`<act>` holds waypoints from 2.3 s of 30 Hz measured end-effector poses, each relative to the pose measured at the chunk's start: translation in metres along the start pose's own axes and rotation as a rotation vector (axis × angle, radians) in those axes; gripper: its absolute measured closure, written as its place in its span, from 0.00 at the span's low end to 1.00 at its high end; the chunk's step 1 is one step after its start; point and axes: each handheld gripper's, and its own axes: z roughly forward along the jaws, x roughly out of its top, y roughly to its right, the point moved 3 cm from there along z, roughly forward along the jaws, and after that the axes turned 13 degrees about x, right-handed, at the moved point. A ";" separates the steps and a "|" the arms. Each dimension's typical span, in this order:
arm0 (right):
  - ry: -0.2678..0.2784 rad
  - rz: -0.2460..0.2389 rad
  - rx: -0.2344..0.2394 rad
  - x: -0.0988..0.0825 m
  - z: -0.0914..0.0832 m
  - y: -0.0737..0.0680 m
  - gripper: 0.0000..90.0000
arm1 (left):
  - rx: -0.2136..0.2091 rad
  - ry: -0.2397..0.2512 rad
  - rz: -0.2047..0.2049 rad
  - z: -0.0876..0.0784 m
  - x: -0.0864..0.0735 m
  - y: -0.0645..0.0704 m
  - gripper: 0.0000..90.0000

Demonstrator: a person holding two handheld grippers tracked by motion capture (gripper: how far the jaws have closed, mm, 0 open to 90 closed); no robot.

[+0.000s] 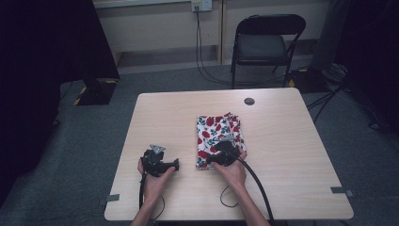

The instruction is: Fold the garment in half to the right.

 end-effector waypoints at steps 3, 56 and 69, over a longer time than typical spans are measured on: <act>0.010 0.010 0.012 0.000 -0.001 0.001 0.15 | 0.000 0.000 0.000 0.000 0.000 0.000 0.00; 0.157 0.143 -0.206 -0.081 -0.153 0.114 0.06 | 0.021 -0.003 -0.020 -0.003 -0.006 -0.013 0.00; 0.124 0.214 -0.257 -0.114 -0.165 0.138 0.05 | 0.033 -0.006 -0.033 -0.004 -0.007 -0.014 0.00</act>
